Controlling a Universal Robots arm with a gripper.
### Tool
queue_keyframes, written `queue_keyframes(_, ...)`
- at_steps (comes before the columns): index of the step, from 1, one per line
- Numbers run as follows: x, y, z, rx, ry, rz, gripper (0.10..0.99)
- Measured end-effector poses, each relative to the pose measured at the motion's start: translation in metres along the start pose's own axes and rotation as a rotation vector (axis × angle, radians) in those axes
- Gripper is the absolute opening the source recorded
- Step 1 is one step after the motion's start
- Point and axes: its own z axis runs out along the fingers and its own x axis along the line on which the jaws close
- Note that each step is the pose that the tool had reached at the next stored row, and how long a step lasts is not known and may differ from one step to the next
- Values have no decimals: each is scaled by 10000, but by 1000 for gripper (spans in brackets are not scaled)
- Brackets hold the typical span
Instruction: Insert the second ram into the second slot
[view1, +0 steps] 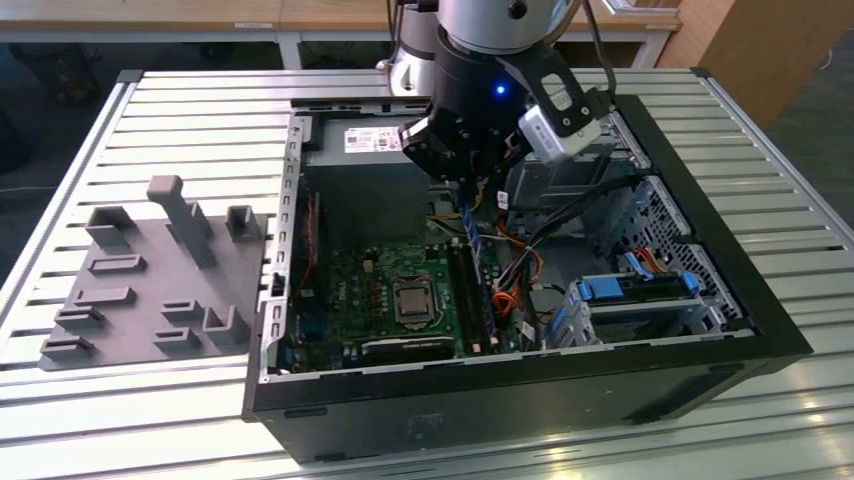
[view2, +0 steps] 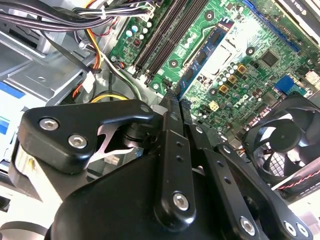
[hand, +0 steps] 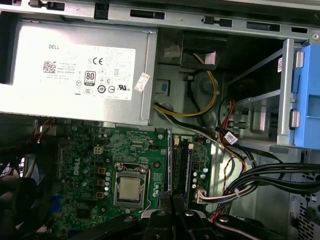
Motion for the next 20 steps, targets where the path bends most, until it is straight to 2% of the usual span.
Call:
queue_keyframes(15, 1, -3, 36, 0, 0, 0, 133)
queue_keyframes(17, 1, -7, 72, 0, 0, 0, 133)
queue_keyframes(20, 1, -7, 79, -1, -1, 0, 133)
